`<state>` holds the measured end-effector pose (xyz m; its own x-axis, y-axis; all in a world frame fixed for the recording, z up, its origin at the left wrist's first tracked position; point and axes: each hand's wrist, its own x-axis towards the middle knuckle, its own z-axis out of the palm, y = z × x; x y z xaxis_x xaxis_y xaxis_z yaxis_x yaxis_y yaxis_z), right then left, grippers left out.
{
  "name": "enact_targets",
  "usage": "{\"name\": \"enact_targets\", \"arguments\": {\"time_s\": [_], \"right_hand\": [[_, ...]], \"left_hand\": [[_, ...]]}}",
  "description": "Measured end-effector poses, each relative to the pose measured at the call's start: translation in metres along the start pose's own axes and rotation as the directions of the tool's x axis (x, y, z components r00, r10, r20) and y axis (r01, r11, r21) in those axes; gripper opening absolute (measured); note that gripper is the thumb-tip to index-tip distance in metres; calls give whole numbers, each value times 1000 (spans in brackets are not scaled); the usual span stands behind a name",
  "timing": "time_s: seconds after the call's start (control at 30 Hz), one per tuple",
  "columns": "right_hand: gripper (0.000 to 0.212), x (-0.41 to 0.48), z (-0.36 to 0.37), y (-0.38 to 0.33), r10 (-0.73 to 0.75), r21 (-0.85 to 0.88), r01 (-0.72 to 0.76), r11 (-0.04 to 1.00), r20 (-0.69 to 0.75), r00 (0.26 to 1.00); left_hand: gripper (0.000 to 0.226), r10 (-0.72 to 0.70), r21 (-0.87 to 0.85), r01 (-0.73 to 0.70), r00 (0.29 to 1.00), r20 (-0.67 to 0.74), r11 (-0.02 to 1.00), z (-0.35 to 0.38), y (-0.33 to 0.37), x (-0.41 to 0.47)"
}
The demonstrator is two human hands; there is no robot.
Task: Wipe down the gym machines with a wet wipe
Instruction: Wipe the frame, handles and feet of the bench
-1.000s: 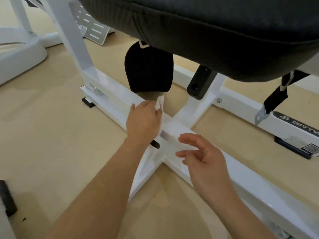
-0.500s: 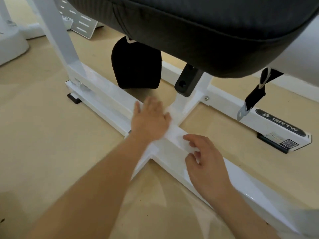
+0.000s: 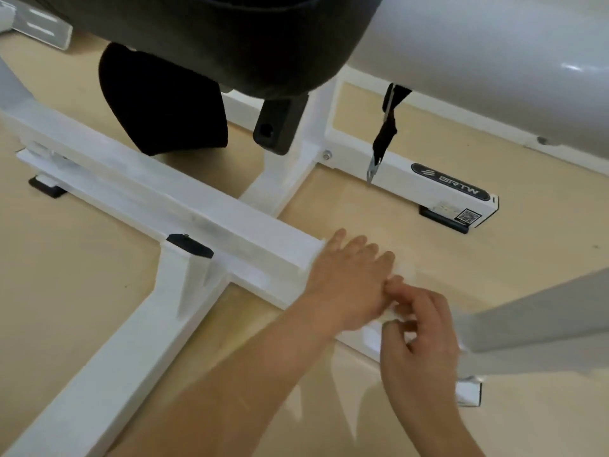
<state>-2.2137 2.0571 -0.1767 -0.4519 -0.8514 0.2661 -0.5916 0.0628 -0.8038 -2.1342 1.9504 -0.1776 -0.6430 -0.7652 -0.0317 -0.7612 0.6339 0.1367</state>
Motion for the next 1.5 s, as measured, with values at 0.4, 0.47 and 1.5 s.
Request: {"name": "enact_targets", "arguments": {"time_s": [0.4, 0.47, 1.5], "right_hand": [[28, -5, -13, 15, 120, 100, -115, 988, -50, 991], [23, -8, -27, 29, 214, 135, -204, 970, -62, 975], [42, -54, -86, 41, 684, 584, -557, 590, 5, 729]], "left_hand": [[72, -33, -31, 31, 997, -68, 999, 9, 30, -7], [64, 69, -69, -70, 997, -22, 995, 14, 59, 1], [56, -44, -338, -13, 986, -160, 941, 28, 138, -42]]}}
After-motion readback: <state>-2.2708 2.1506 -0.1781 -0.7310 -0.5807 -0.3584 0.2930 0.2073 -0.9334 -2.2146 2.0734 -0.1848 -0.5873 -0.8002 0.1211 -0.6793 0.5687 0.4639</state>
